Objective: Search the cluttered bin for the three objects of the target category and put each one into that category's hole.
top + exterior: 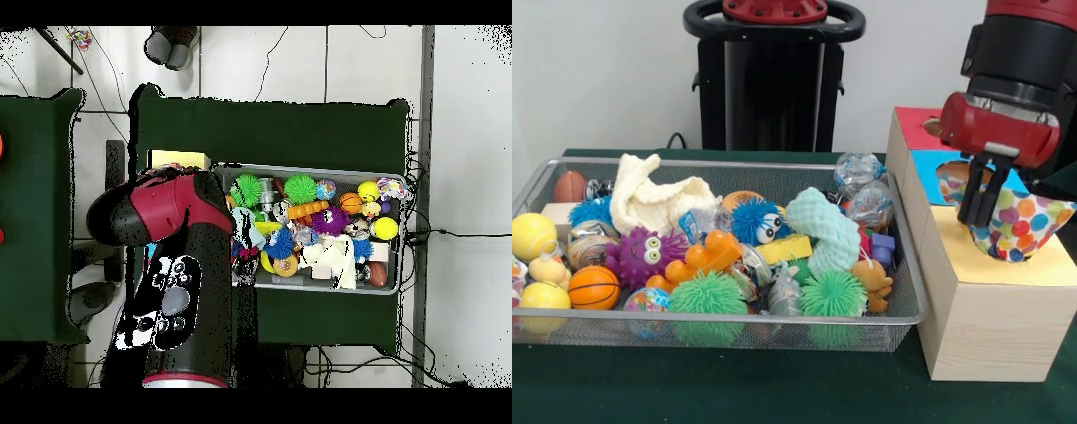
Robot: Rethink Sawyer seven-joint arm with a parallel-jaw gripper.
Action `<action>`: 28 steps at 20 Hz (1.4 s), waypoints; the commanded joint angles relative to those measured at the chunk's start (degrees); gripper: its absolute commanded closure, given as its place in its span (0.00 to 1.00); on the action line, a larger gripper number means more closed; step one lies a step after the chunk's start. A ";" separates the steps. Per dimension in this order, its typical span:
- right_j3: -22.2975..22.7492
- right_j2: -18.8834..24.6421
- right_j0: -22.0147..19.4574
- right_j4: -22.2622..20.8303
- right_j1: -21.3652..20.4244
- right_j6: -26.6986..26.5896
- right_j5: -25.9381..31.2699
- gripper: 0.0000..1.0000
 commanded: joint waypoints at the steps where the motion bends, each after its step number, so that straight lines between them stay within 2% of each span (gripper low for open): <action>1: 7.38 -2.53 3.50 -4.05 -0.48 6.24 -0.40 1.00; 6: 6.13 -3.66 5.05 -3.46 0.47 6.46 1.37 1.00; 10: 7.53 1.01 2.21 -0.05 -0.69 2.75 4.91 1.00; 12: 6.36 0.47 2.45 -0.58 -0.41 1.35 7.74 1.00; 14: 6.84 1.74 1.19 0.06 0.35 0.89 8.05 1.00; 16: 7.39 4.73 -1.33 0.96 3.89 0.02 7.39 1.00; 19: 5.58 7.69 -4.33 -0.63 13.21 -0.81 1.57 1.00; 21: 3.90 8.08 -5.07 -2.26 17.97 -0.50 -1.94 1.00; 22: 2.82 7.18 -4.50 -3.23 20.00 0.52 -3.54 1.00; 24: -0.05 2.35 -0.67 -5.41 23.82 4.77 -6.44 1.00; 28: -3.98 -5.89 6.07 -5.99 29.19 10.65 -7.16 1.00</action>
